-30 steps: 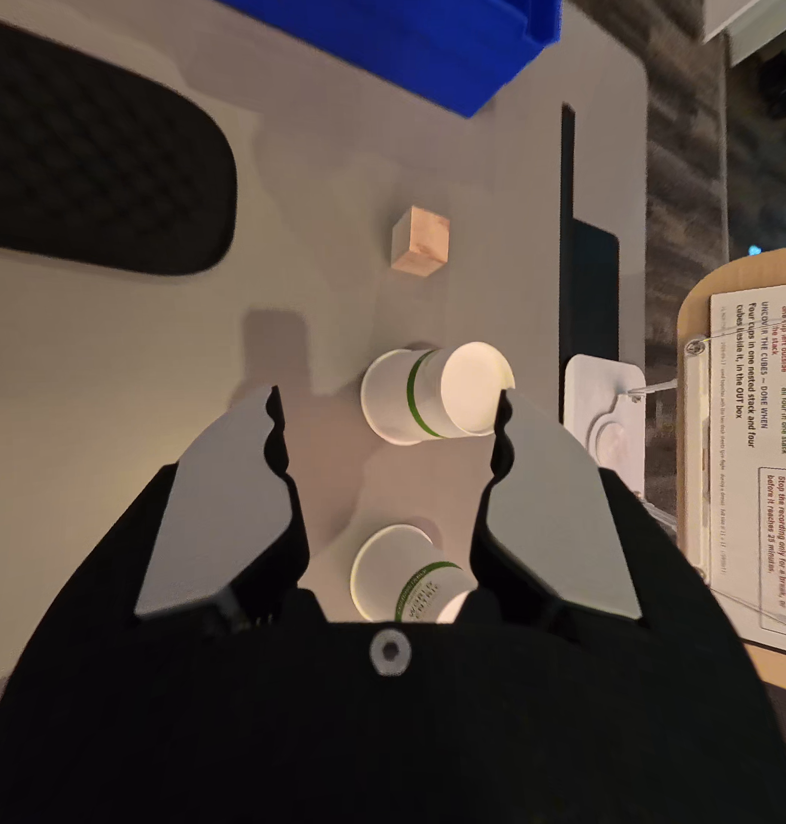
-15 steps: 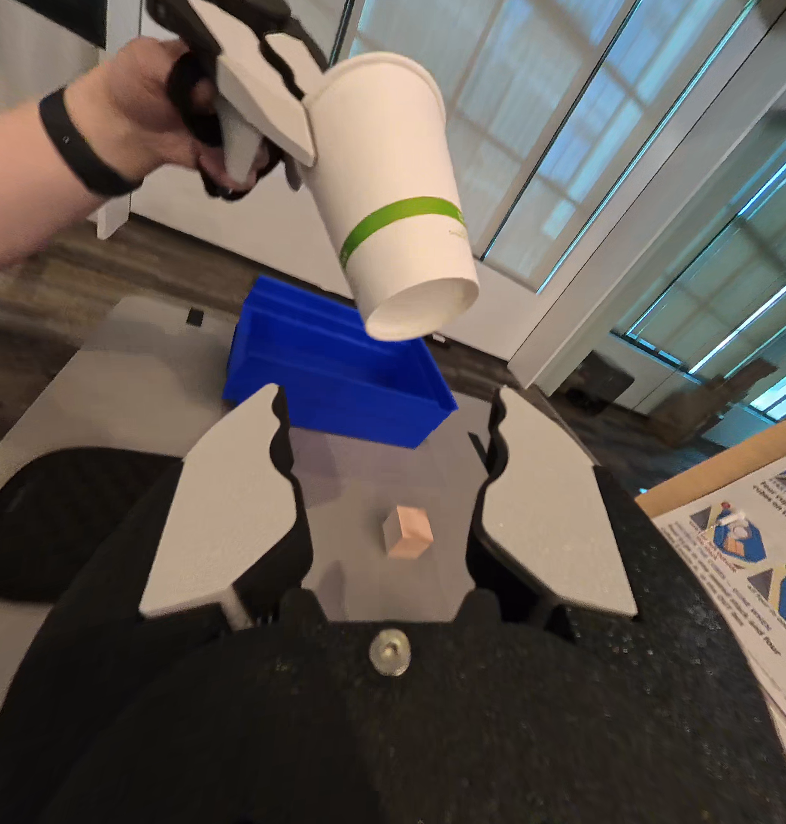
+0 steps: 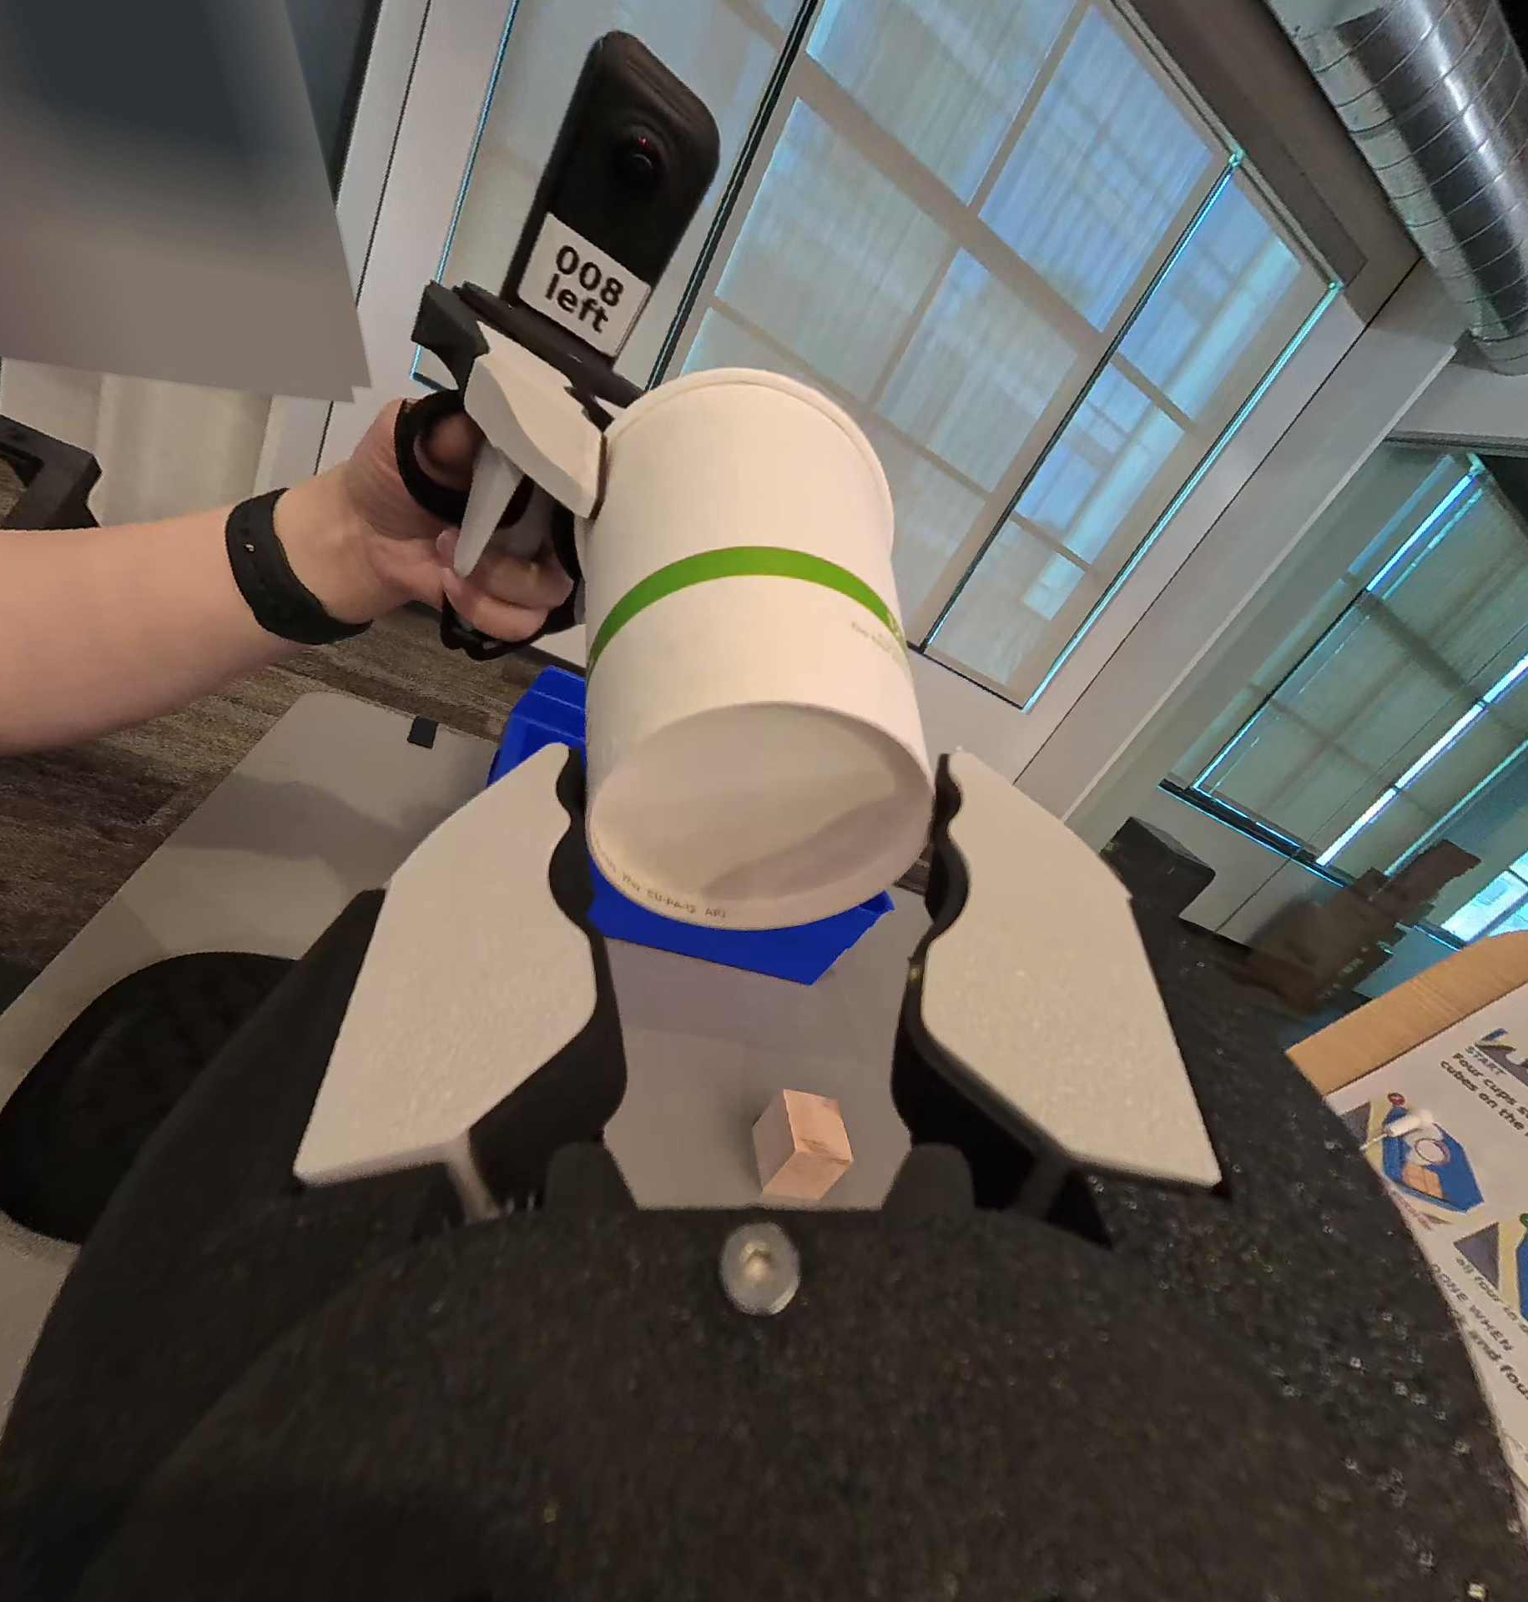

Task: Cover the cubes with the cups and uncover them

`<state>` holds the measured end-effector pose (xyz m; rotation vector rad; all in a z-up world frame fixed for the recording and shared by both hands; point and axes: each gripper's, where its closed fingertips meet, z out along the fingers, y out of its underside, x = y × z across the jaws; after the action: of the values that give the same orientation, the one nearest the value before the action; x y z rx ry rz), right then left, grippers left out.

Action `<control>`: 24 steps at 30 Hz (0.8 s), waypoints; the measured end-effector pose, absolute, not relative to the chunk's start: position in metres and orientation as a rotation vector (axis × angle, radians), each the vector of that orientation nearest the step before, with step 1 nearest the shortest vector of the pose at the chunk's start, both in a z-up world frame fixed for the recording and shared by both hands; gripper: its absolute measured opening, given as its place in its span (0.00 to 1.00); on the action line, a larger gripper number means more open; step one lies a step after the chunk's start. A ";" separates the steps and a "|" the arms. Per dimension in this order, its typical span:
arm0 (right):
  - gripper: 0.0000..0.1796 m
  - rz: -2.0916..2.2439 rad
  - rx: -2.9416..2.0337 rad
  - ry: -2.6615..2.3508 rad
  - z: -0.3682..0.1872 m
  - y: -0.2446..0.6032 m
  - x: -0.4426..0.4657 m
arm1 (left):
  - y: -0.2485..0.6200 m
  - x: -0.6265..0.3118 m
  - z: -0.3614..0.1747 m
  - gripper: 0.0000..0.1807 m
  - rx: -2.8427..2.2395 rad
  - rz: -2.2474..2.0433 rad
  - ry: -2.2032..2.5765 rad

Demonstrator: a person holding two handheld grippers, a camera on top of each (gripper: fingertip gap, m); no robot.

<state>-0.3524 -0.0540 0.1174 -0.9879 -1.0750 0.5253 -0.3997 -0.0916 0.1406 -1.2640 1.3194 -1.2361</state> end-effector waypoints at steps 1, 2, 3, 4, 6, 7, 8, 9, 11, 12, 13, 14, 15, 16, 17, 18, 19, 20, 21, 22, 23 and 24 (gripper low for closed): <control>0.42 0.522 -0.986 -1.073 0.117 -0.054 -0.351 | -0.093 -0.399 0.140 0.00 -1.262 -1.247 1.324; 0.42 0.522 -0.988 -1.071 0.116 -0.054 -0.351 | -0.093 -0.398 0.139 0.00 -1.262 -1.256 1.323; 0.42 0.524 -0.995 -1.073 0.115 -0.054 -0.350 | -0.093 -0.397 0.138 0.01 -1.267 -1.256 1.321; 0.42 0.521 -1.005 -1.074 0.113 -0.053 -0.349 | -0.091 -0.397 0.136 0.01 -1.278 -1.244 1.316; 0.42 0.519 -1.028 -1.082 0.109 -0.052 -0.347 | -0.087 -0.397 0.130 0.01 -1.303 -1.219 1.308; 0.42 0.520 -1.044 -1.091 0.107 -0.051 -0.347 | -0.084 -0.397 0.127 0.02 -1.322 -1.205 1.302; 0.42 0.510 -1.061 -1.094 0.104 -0.049 -0.346 | -0.081 -0.398 0.124 0.06 -1.345 -1.184 1.288; 0.42 0.495 -1.083 -1.103 0.101 -0.047 -0.345 | -0.077 -0.400 0.120 0.12 -1.367 -1.159 1.269; 0.42 0.454 -1.133 -1.131 0.095 -0.041 -0.341 | -0.070 -0.409 0.113 0.15 -1.398 -1.104 1.234; 0.42 0.425 -1.161 -1.150 0.091 -0.038 -0.339 | -0.066 -0.416 0.109 0.17 -1.414 -1.074 1.207; 0.42 0.397 -1.198 -1.181 0.087 -0.033 -0.338 | -0.060 -0.424 0.104 0.18 -1.439 -1.030 1.171; 0.42 0.361 -1.246 -1.219 0.082 -0.027 -0.336 | -0.053 -0.434 0.097 0.17 -1.472 -0.967 1.131; 0.42 0.317 -1.298 -1.270 0.076 -0.019 -0.334 | -0.047 -0.444 0.090 0.17 -1.505 -0.896 1.097; 0.42 0.271 -1.348 -1.324 0.072 -0.011 -0.334 | -0.043 -0.454 0.083 0.16 -1.531 -0.831 1.070; 0.42 0.230 -1.402 -1.381 0.069 -0.002 -0.334 | -0.041 -0.462 0.077 0.15 -1.551 -0.779 1.044; 0.42 0.196 -1.463 -1.450 0.066 0.007 -0.336 | -0.040 -0.469 0.071 0.15 -1.568 -0.740 1.016; 0.42 0.152 -1.517 -1.519 0.063 0.016 -0.338 | -0.040 -0.475 0.066 0.15 -1.585 -0.712 0.993; 0.42 0.096 -1.575 -1.595 0.060 0.027 -0.341 | -0.041 -0.480 0.061 0.15 -1.599 -0.693 0.974; 0.42 0.038 -1.639 -1.675 0.055 0.036 -0.343 | -0.042 -0.484 0.056 0.15 -1.612 -0.680 0.957; 0.42 -0.027 -1.692 -1.750 0.051 0.046 -0.346 | -0.044 -0.487 0.052 0.15 -1.623 -0.673 0.943; 0.42 -0.092 -1.731 -1.819 0.047 0.057 -0.349 | -0.045 -0.490 0.048 0.14 -1.631 -0.670 0.930; 0.42 -0.145 -1.773 -1.883 0.042 0.068 -0.352 | -0.047 -0.492 0.046 0.14 -1.633 -0.671 0.917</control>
<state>-0.3519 0.0675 0.0423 -1.7734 -1.8828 -0.1445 -0.4922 -0.0470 0.0456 -1.6327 0.9170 -0.6712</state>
